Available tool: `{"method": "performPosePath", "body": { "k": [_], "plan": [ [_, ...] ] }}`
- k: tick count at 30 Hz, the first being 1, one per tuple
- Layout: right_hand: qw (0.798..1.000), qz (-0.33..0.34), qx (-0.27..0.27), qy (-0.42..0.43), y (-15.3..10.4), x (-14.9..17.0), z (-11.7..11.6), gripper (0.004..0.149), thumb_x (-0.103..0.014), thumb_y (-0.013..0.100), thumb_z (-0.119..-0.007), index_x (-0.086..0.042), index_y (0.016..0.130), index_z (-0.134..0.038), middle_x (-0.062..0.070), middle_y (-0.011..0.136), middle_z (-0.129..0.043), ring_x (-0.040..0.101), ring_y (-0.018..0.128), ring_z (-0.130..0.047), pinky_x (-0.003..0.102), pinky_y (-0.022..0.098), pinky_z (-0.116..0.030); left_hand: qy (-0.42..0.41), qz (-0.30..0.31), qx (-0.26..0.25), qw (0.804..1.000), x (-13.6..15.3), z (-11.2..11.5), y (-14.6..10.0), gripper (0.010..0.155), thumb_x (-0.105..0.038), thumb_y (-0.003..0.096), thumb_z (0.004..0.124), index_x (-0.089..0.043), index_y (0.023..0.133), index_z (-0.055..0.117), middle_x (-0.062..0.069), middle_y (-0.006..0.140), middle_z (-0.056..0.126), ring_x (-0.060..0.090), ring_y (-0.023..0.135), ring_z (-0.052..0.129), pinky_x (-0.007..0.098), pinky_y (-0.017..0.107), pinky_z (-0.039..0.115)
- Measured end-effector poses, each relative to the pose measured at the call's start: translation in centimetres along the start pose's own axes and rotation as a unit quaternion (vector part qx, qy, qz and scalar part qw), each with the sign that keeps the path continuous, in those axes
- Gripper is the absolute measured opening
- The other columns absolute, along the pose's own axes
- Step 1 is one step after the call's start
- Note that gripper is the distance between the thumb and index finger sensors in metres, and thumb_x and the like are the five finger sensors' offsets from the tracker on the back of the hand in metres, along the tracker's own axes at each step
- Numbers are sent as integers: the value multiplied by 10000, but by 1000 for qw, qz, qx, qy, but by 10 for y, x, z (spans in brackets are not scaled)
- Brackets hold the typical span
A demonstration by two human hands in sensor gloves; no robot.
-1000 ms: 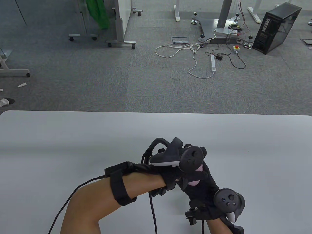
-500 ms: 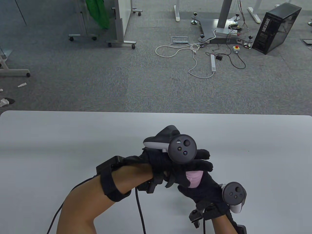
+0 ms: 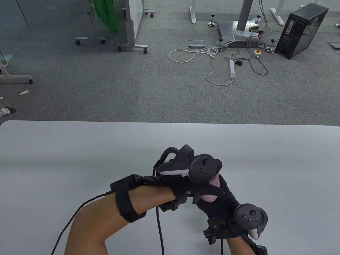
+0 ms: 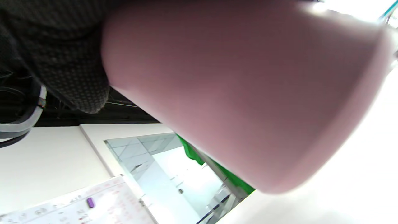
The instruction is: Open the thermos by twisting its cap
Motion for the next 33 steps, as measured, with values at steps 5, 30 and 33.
{"method": "performPosePath", "body": {
  "k": [5,30,33],
  "plan": [
    [1000,-6,-9,15,0,4,-3,1145,-641,267,-945,-63,1077,-379,289,1080,-489,532,925,-586,626,693,-580,15,-14,38,999,0,4,4,821,-725,478,832,-188,1092,737,208,854,915,307,494,1063,453,339,878],
    [997,-2,-22,72,3,12,-4,1141,-642,264,-941,-56,1074,-390,292,1074,-504,530,923,-602,630,694,-585,-35,0,72,997,1,2,6,736,-610,508,889,-291,1135,673,248,951,759,253,542,1024,437,364,880],
    [998,0,-21,54,3,11,-4,1135,-646,269,-938,-58,1073,-394,291,1072,-506,530,922,-602,631,694,-584,-28,-31,43,998,10,3,7,787,-696,479,869,-246,1110,733,238,811,849,198,406,1042,384,256,895]
  ]
}}
Point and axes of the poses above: the tracker on the back of each hand, its own x axis roughly to the little-finger side, its own y axis roughly from the wrist to the fingertips, z = x × y, the point moved 5 cm from there along y, roughly from the wrist to the fingertips
